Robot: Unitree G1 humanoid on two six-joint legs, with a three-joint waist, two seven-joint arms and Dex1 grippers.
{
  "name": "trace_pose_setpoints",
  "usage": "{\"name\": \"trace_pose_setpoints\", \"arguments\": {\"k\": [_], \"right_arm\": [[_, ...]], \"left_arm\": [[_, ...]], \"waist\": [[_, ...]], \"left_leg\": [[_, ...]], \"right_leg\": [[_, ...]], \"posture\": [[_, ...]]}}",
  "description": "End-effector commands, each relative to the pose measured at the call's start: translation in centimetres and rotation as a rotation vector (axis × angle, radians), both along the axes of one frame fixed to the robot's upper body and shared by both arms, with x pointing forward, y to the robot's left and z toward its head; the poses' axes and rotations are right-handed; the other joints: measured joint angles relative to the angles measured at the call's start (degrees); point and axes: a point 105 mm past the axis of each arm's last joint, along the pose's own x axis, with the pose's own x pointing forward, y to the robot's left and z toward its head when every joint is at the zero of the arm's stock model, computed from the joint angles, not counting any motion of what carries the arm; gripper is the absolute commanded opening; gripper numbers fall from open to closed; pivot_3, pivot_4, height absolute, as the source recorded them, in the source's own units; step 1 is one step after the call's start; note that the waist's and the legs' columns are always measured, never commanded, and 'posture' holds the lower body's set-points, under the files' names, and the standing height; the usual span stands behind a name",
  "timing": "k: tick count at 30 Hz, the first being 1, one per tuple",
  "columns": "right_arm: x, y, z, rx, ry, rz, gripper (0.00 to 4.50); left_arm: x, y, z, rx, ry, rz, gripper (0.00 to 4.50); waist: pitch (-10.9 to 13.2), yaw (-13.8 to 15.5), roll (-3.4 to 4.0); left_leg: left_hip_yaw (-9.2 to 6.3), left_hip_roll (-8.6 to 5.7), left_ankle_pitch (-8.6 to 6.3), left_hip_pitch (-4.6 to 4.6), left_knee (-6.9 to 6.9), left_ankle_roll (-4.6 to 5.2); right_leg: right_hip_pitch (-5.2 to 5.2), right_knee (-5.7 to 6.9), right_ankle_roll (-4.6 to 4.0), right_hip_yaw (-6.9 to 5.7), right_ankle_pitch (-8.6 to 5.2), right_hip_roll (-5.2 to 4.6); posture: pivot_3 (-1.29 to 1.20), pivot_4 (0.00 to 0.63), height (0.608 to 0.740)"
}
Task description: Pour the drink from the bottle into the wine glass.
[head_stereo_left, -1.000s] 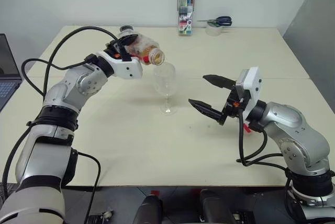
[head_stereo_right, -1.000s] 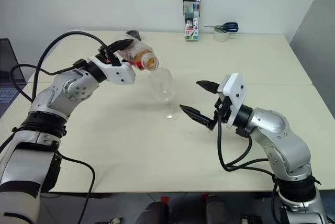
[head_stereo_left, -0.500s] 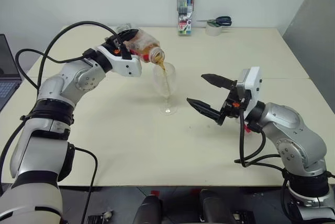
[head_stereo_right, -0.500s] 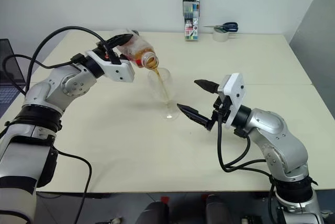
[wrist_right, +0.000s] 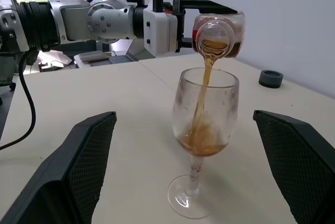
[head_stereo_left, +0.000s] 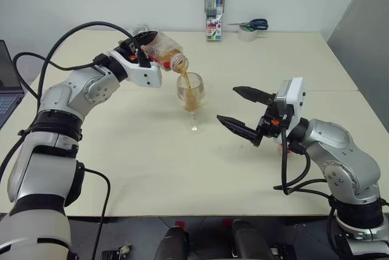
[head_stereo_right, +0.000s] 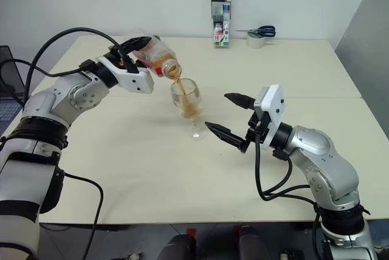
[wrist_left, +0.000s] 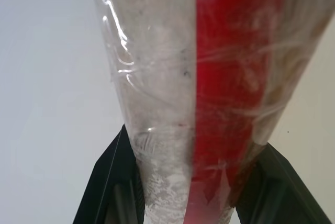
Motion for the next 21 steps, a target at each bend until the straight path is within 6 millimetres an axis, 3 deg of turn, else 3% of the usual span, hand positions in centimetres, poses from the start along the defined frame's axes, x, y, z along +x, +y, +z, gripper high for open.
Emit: {"name": "trace_pose_setpoints", "arguments": {"k": [1, 21], "right_arm": [[-0.72, 0.23, 0.64, 0.001, -0.038, 0.019, 4.50], [-0.98, 0.37, -0.17, -0.002, -0.023, 0.024, 4.50]], "left_arm": [[-0.38, 0.04, 2.79, -0.009, -0.087, -0.009, 1.68], [-0.24, 0.21, 3.32, 0.012, -0.105, -0.004, 1.68]], "waist": [[0.00, -0.01, 0.00], [0.00, -0.12, 0.00]], "left_leg": [[0.00, 0.00, 0.00, 0.00, 0.00, 0.00], [0.00, -0.01, 0.00, -0.01, 0.04, -0.01]], "right_leg": [[0.00, 0.00, 0.00, 0.00, 0.00, 0.00], [0.00, 0.03, 0.00, 0.00, 0.00, 0.00]], "posture": [[0.00, 0.150, 0.740], [0.00, 0.150, 0.740]]}}
